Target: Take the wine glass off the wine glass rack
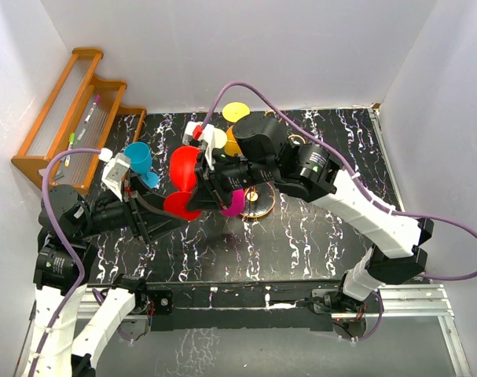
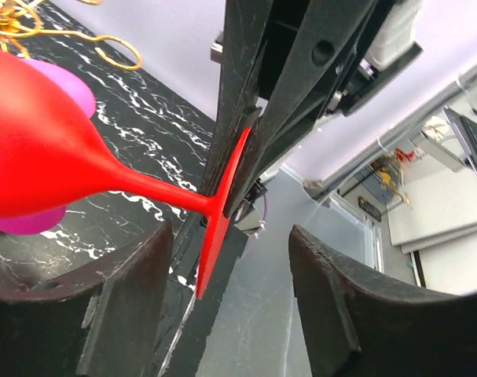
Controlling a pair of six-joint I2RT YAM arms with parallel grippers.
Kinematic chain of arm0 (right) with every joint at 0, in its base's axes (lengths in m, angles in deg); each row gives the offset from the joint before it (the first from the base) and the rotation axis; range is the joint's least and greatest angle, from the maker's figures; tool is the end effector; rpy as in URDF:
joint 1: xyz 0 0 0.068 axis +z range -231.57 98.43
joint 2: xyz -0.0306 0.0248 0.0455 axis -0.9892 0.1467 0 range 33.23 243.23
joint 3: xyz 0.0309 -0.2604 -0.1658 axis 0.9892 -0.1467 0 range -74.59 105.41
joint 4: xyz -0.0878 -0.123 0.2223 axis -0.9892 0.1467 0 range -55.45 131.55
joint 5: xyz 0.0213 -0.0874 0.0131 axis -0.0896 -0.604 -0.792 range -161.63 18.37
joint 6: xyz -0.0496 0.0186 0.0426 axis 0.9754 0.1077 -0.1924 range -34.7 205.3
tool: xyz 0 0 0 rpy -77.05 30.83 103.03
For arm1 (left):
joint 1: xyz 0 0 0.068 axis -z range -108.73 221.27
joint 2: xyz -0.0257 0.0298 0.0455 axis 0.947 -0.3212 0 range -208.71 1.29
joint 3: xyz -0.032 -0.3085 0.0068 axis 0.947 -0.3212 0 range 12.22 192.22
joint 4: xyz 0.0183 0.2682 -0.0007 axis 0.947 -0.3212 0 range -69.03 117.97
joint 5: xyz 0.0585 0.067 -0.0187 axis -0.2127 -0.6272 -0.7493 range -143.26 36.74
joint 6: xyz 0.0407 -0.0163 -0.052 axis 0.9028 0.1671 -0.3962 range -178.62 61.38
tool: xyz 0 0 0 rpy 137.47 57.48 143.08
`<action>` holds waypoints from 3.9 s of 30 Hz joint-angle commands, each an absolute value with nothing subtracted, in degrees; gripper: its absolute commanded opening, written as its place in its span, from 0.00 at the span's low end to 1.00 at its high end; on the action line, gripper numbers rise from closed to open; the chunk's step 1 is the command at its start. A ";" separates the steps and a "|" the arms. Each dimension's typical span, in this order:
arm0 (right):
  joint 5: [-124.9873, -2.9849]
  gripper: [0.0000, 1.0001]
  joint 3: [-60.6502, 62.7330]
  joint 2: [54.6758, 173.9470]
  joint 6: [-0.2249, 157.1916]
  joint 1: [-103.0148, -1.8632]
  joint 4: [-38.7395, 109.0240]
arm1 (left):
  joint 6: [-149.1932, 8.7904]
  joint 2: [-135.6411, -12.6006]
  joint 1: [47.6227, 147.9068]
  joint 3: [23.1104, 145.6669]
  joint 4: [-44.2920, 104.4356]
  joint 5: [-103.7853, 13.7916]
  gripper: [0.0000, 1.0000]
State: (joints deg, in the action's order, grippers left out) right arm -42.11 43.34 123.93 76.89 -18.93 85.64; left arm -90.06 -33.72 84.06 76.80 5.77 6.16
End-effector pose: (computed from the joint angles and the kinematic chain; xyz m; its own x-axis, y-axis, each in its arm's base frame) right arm 0.1287 0.3073 0.5359 -0.3272 -0.3552 -0.8757 -0.9422 0.0523 0.3308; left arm 0.0514 -0.0599 0.4770 -0.3862 -0.1844 -0.9038 0.8718 0.2473 -0.4229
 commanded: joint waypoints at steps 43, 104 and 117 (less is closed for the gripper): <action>-115.39 0.08 -31.90 104.28 154.90 26.38 22.44 | -96.91 -38.62 84.28 89.05 -31.28 -26.40 0.61; -136.93 0.63 -35.14 109.23 143.70 34.26 29.12 | -88.59 -52.21 84.27 89.14 -26.99 -62.41 0.00; -144.92 0.61 -20.71 111.68 109.70 38.48 63.68 | -82.78 -73.56 84.31 89.15 -9.59 -73.46 0.00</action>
State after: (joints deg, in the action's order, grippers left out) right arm -139.59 -24.94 111.42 124.32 16.78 50.34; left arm -85.43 -68.60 84.50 87.75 -15.19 -69.36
